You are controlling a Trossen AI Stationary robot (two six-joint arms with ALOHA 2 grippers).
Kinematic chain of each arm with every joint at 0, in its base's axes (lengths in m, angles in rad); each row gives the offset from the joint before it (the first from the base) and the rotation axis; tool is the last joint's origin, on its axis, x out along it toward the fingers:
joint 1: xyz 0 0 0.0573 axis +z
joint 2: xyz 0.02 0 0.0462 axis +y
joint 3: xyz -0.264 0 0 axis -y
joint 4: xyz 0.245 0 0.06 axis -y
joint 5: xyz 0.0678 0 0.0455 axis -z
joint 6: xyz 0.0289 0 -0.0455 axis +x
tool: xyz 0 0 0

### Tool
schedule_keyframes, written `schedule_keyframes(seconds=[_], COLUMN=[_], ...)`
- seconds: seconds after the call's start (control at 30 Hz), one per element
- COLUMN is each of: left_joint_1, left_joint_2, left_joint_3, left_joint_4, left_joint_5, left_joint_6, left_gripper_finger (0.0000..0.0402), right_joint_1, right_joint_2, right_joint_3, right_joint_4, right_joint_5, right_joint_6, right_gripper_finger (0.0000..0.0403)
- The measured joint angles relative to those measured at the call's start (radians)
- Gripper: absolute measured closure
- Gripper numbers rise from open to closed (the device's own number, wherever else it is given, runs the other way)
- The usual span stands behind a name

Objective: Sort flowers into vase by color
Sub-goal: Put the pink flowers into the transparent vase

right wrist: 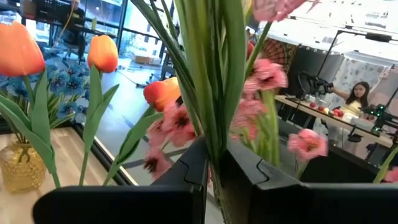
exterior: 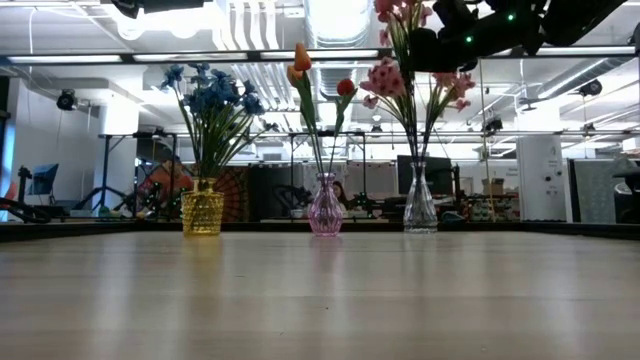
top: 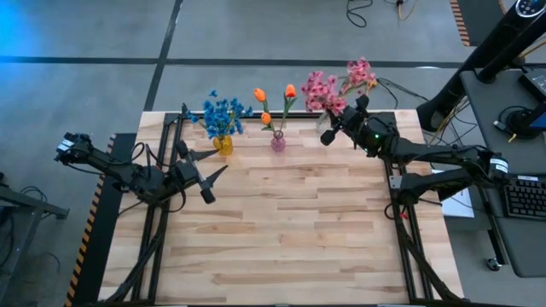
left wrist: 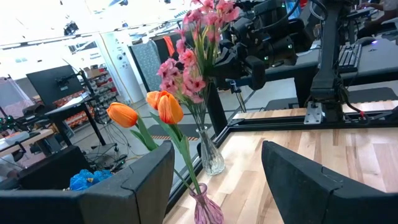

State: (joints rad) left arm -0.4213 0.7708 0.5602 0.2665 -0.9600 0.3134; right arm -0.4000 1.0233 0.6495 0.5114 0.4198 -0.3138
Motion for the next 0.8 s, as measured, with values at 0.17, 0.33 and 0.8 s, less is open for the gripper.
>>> schedule_keyframes(seconds=[0.17,0.33,0.8], left_joint_1=[0.0,0.0,0.0], left_joint_2=[0.0,0.0,0.0], left_joint_3=[0.0,0.0,0.0], left_joint_4=[0.0,0.0,0.0], left_joint_5=[0.0,0.0,0.0], left_joint_6=[0.0,0.0,0.0], left_gripper_finger=[0.0177,0.0177,0.0177], right_joint_1=[-0.002,-0.003,-0.002], right_joint_2=[-0.007,-0.016,-0.02], right_joint_3=[0.0,0.012,0.045], right_joint_4=[0.001,-0.004,-0.015], right_joint_5=[0.002,0.003,0.037], right_joint_6=[-0.001,-0.001,0.002], right_gripper_finger=[0.0377,0.0377,0.0377])
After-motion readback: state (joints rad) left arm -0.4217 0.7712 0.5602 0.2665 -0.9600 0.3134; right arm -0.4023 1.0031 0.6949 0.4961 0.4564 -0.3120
